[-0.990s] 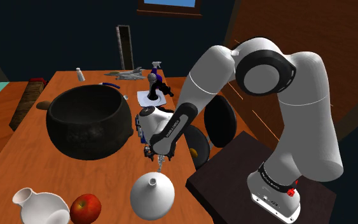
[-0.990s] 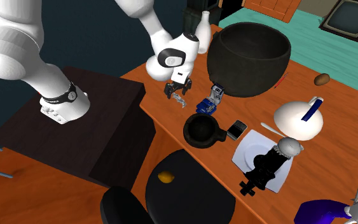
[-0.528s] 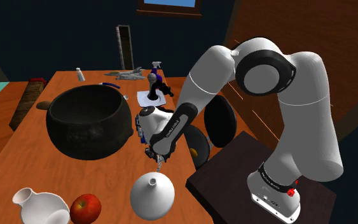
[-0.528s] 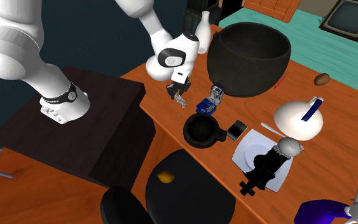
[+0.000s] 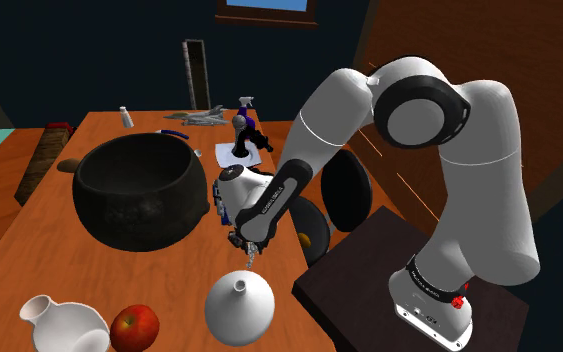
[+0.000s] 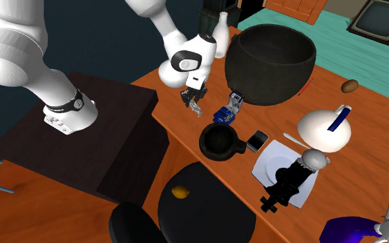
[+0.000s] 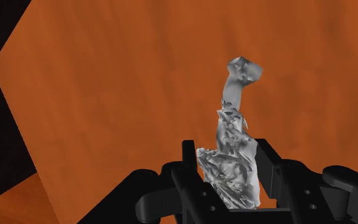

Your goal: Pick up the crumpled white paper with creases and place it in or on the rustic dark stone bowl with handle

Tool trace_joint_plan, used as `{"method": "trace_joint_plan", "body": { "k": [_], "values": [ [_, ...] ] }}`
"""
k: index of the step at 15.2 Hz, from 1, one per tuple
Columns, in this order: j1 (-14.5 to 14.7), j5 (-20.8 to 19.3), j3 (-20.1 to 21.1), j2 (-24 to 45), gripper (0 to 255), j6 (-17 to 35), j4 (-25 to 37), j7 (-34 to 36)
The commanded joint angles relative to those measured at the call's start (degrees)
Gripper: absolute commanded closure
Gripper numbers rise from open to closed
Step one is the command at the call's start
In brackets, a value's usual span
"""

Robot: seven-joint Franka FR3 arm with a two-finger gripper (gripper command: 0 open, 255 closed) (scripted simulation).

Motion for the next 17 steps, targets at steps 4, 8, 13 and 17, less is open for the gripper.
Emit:
{"method": "trace_joint_plan", "body": {
  "k": [4, 8, 13, 17],
  "values": [
    [-0.16, 0.19, 0.15, -3.46, 255, -2.49, -1.01, -0.23],
    [-0.26, 0.37, 0.29, -6.38, 255, -4.73, -1.7, -0.39],
    [-0.36, 0.61, 0.44, -9.91, 255, -7.67, -2.27, -0.6],
    [-0.43, 0.81, 0.55, -12.61, 255, -10.14, -2.5, -0.77]
  ]
}}
